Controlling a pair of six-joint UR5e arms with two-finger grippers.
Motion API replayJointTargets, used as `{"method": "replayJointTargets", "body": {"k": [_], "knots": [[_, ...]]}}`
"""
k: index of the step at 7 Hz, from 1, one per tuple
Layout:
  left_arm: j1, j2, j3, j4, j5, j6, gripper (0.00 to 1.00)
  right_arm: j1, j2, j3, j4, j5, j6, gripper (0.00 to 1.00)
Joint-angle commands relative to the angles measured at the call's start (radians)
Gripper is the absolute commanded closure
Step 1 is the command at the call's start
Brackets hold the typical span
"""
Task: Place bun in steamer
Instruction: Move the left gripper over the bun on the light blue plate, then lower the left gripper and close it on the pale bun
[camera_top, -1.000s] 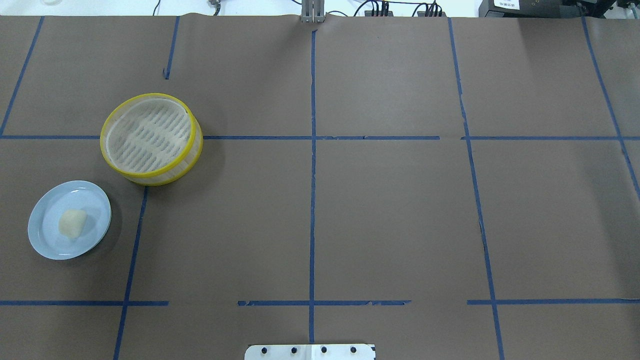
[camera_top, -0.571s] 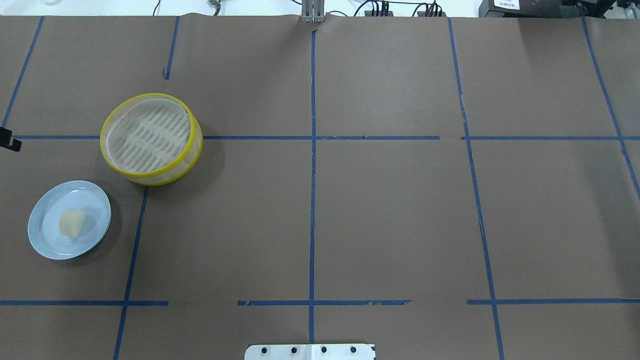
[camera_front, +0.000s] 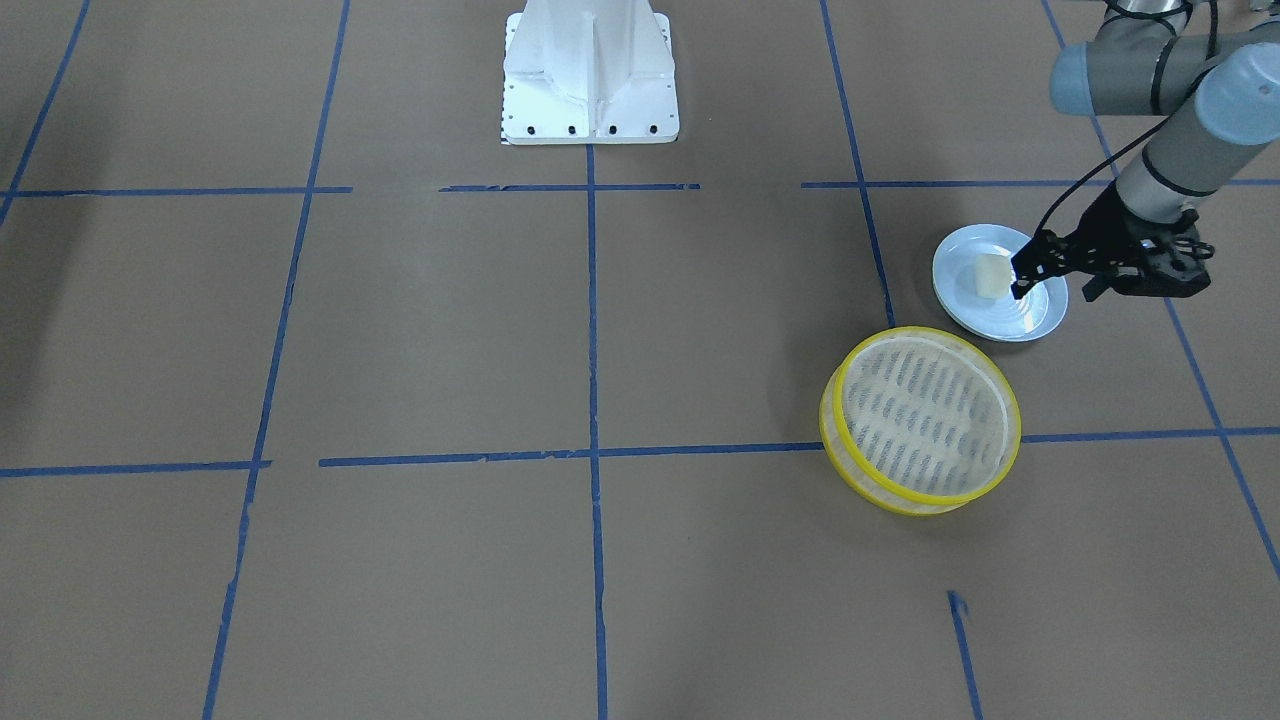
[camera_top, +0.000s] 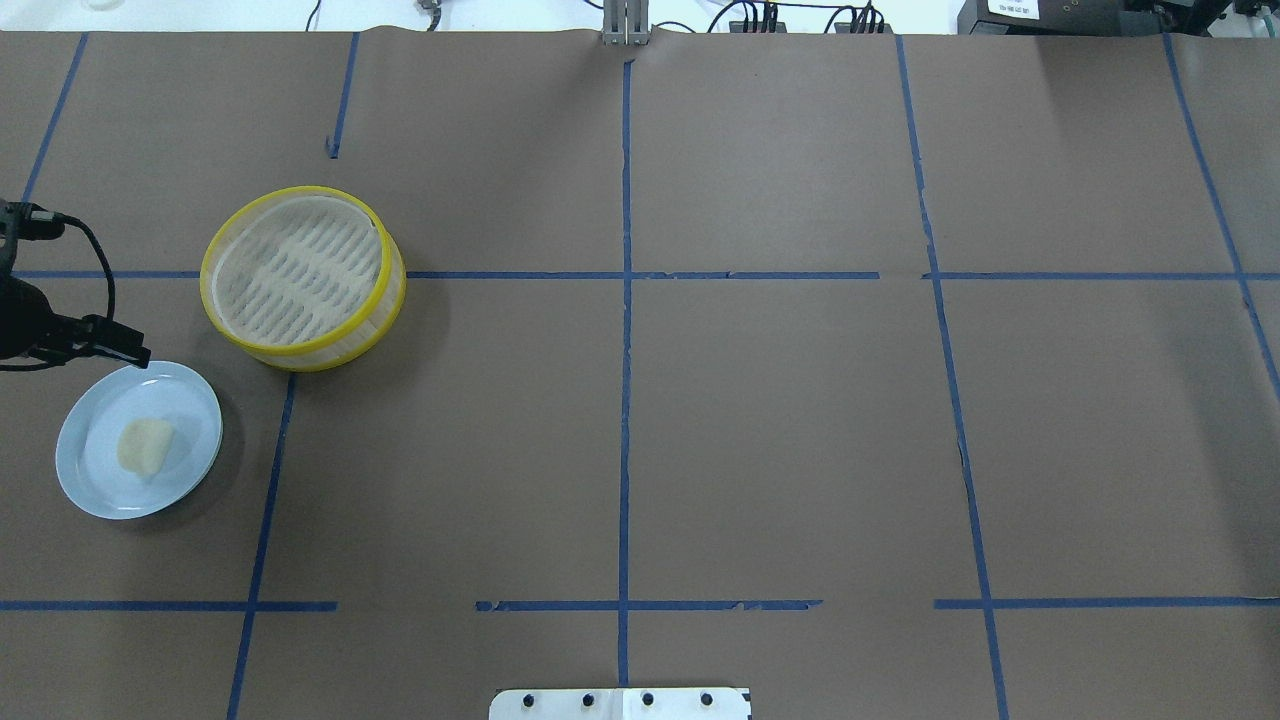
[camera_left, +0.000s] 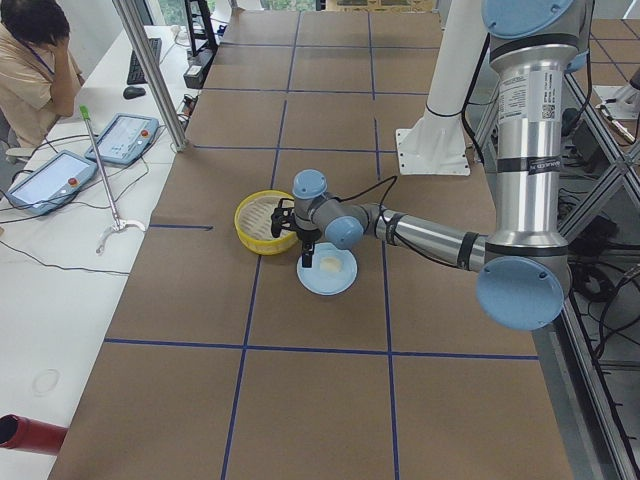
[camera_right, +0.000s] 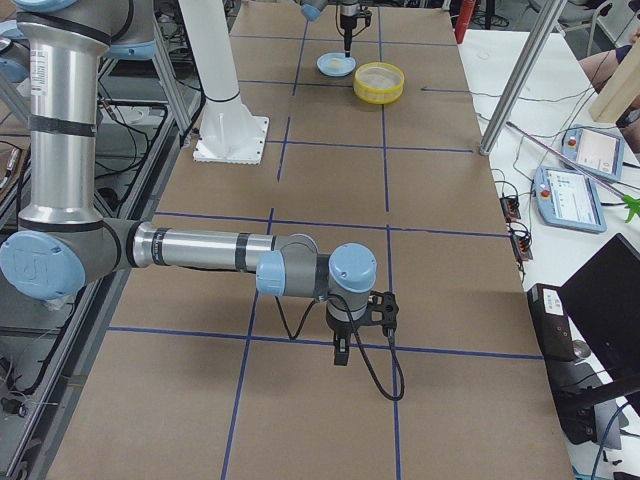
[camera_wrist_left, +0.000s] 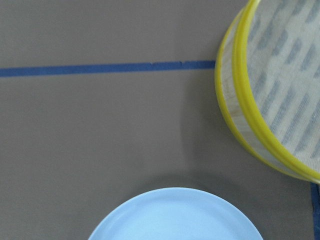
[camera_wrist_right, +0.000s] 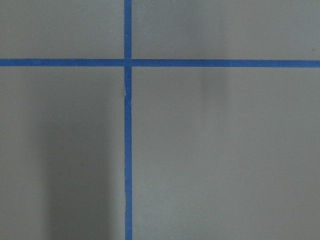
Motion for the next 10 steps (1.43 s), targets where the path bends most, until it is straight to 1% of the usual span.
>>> {"method": "replayJointTargets", "body": {"k": [1, 2, 3, 4, 7, 9, 10], "knots": [[0.040, 0.000, 0.026, -0.014, -0.001, -0.029, 0.06, 0.000, -0.001, 0.000, 0.000, 0.000, 0.000, 0.00], [0.069, 0.000, 0.044, -0.062, 0.000, -0.035, 0.08, 0.000, -0.001, 0.000, 0.000, 0.000, 0.000, 0.00], [0.078, 0.002, 0.049, -0.070, 0.000, -0.032, 0.08, 0.000, -0.001, 0.000, 0.000, 0.000, 0.000, 0.00], [0.107, 0.003, 0.070, -0.071, 0.000, -0.034, 0.10, 0.000, -0.001, 0.000, 0.000, 0.000, 0.000, 0.00], [0.112, 0.023, 0.066, -0.073, -0.002, -0.032, 0.11, 0.000, -0.001, 0.000, 0.000, 0.000, 0.000, 0.00], [0.112, 0.033, 0.063, -0.073, -0.003, -0.031, 0.14, 0.000, -0.001, 0.000, 0.000, 0.000, 0.000, 0.00], [0.112, 0.036, 0.063, -0.073, -0.002, -0.029, 0.19, 0.000, -0.001, 0.000, 0.000, 0.000, 0.000, 0.00]]}}
